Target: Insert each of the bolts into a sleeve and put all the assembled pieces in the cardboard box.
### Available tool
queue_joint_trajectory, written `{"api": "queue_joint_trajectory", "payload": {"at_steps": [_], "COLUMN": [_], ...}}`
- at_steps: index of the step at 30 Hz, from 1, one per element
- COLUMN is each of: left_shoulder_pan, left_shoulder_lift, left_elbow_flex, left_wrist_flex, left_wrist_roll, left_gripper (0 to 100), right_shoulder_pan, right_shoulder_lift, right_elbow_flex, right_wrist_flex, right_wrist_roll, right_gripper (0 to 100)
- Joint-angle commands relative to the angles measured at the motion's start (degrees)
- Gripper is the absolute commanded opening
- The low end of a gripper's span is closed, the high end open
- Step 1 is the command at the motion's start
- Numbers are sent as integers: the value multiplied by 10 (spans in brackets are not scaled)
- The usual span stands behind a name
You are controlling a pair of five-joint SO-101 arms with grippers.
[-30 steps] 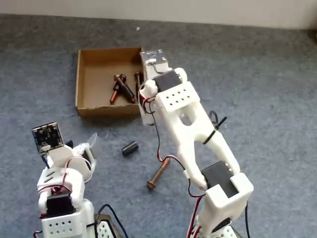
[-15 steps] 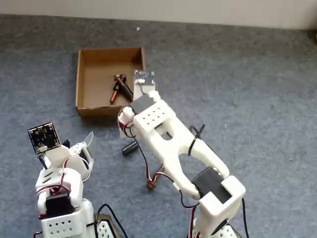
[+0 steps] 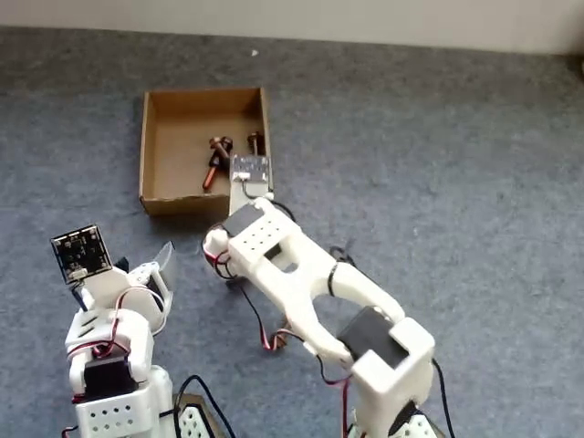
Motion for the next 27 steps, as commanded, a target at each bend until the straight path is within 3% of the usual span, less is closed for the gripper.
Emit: {"api": "queue_joint_trajectory", "payload": {"at_steps": [1,11,16,22,27], "left_shoulder_pan": [-8,-8,-7,-6,-6], "left_shoulder_lift": [-4,-4,-4,-4,-4], "left_elbow_flex": [-4,-3,-3,-3,-3], "left_wrist_flex": [-11,-11,-11,-9,-9], "left_wrist_roll": [-4,-4,-5,-6,-5], "left_gripper": [277,277,277,277,277], "right_shoulder_pan": [-8,-13,-30,4,51], "right_shoulder_lift": [30,36,29,-102,-261], "right_elbow_flex": [-10,-7,-12,-24,53], "right_wrist_flex": [0,18,55,106,121], "right_wrist_roll": [-7,-3,52,115,153], "right_gripper": [132,118,2,6,6]}}
